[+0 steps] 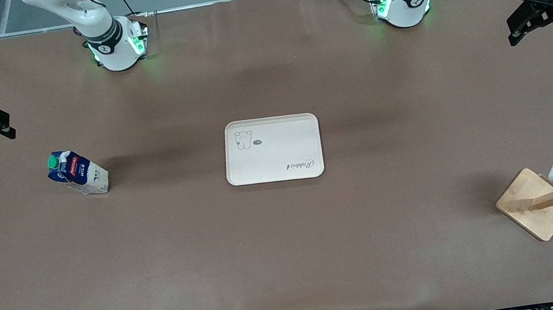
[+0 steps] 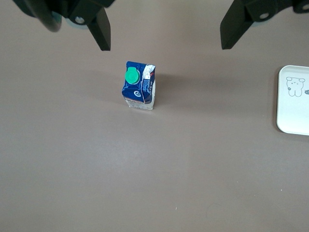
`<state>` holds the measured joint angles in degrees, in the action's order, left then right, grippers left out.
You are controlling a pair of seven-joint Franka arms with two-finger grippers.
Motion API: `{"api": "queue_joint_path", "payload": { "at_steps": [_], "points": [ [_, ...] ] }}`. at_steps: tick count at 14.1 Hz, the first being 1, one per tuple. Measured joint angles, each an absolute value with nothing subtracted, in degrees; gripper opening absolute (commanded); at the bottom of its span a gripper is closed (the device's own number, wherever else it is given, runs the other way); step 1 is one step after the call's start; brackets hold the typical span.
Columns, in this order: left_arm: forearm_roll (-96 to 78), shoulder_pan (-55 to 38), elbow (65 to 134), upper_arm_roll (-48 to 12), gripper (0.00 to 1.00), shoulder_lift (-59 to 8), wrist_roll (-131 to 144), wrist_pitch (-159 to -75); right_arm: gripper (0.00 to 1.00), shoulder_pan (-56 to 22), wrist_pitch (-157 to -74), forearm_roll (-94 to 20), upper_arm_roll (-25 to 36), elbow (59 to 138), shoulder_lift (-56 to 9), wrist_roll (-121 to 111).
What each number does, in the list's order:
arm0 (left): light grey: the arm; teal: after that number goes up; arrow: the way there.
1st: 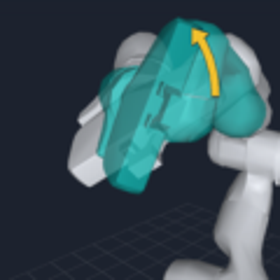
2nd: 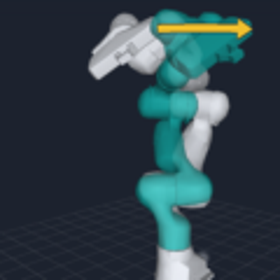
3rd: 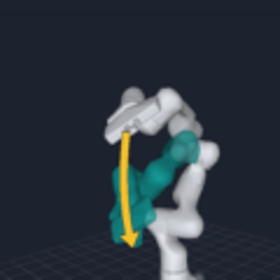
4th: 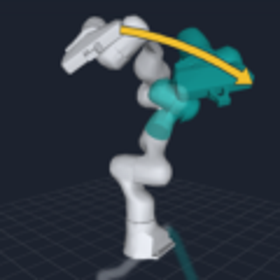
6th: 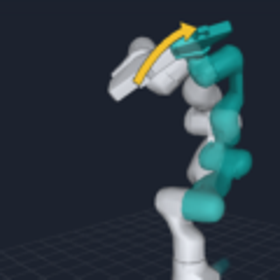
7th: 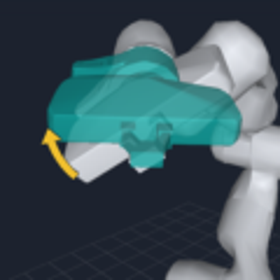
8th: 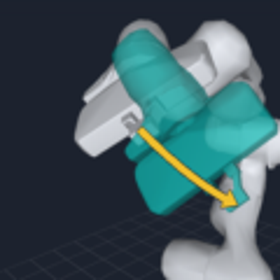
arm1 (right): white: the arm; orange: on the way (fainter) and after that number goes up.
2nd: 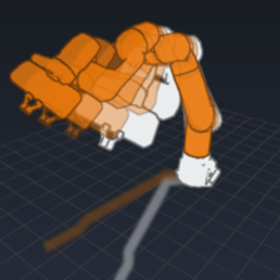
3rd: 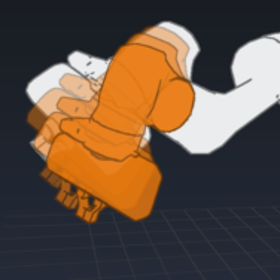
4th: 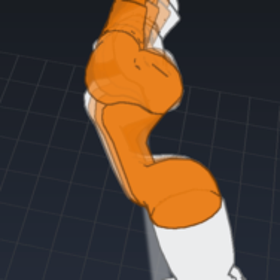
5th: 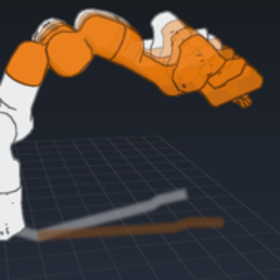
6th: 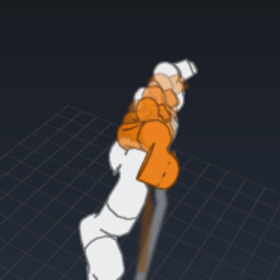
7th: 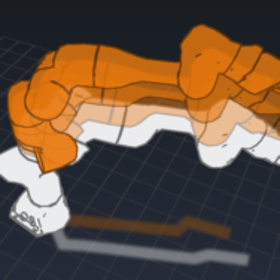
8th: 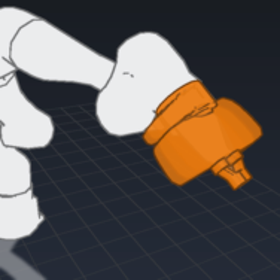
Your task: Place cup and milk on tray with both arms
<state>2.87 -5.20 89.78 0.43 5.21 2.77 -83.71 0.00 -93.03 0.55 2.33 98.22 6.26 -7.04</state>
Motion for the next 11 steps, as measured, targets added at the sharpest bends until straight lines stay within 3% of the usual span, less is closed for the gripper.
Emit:
{"api": "queue_joint_path", "payload": {
  "at_steps": [11],
  "points": [
    [2.87, -1.56, 87.63, 3.56, 1.00, 3.19, 1.93, -84.05, 1.00, 0.06, -93.04, 0.55, 2.49, 97.91, 6.09, -7.04]
  ]
}}
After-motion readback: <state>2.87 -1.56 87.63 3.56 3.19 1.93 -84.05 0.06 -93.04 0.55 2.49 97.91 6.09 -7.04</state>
